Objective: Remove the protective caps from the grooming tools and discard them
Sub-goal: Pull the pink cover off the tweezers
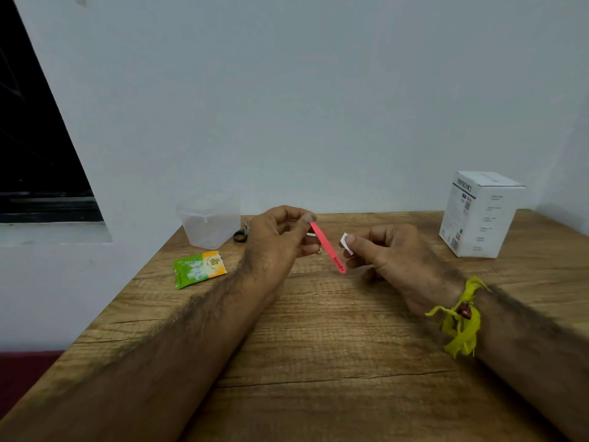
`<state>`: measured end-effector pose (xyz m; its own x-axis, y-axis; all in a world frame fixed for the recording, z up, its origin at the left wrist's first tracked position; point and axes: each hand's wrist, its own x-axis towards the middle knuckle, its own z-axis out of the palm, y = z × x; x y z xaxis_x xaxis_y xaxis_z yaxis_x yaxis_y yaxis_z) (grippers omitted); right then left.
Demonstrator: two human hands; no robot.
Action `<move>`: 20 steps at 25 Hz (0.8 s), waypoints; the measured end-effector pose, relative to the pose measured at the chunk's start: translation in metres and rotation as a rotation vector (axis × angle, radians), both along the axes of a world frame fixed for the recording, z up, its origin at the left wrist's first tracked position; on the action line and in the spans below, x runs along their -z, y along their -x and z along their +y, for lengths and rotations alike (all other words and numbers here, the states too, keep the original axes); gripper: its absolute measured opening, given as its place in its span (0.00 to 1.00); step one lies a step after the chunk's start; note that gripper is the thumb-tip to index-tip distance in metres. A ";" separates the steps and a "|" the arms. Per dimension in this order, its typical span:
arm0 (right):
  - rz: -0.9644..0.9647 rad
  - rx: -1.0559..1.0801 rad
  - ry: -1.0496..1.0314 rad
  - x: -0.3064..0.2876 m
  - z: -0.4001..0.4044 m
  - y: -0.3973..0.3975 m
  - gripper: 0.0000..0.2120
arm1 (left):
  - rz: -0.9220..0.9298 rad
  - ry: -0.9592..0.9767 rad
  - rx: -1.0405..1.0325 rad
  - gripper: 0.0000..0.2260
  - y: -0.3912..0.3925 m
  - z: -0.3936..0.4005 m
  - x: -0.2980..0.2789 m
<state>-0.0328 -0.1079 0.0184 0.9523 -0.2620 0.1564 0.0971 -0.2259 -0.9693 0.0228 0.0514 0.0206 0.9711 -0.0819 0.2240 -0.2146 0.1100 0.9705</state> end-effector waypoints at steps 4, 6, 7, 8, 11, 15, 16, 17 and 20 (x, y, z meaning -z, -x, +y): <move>-0.029 0.019 -0.047 0.003 0.005 0.004 0.06 | -0.016 -0.037 0.026 0.05 -0.002 0.001 0.003; 0.012 -0.019 -0.120 0.004 0.007 0.005 0.06 | -0.022 -0.054 0.043 0.05 -0.001 0.000 0.003; 0.034 -0.042 -0.171 0.003 0.008 0.004 0.07 | -0.026 -0.058 0.054 0.05 -0.001 0.000 0.002; 0.053 -0.064 -0.218 0.003 0.007 0.005 0.09 | -0.031 -0.058 0.062 0.04 0.000 0.000 0.002; 0.086 -0.115 -0.290 0.001 0.008 0.006 0.09 | -0.056 -0.041 0.063 0.05 0.001 -0.001 0.003; 0.083 -0.127 -0.431 0.003 0.012 0.008 0.08 | -0.059 0.002 0.036 0.06 0.003 -0.005 0.005; 0.081 -0.115 -0.481 0.004 0.012 0.007 0.08 | -0.045 0.038 0.024 0.05 0.005 -0.006 0.006; 0.081 -0.098 -0.532 0.004 0.012 0.006 0.08 | -0.038 0.064 0.009 0.05 0.008 -0.009 0.007; 0.045 -0.044 -0.591 0.005 0.011 0.002 0.08 | -0.160 -0.081 -0.052 0.03 0.015 -0.015 0.012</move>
<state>-0.0344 -0.0969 0.0133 0.9666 -0.2524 -0.0448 0.0498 0.3563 -0.9330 0.0076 0.0361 0.0083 0.9271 -0.0567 0.3705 -0.3701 0.0182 0.9288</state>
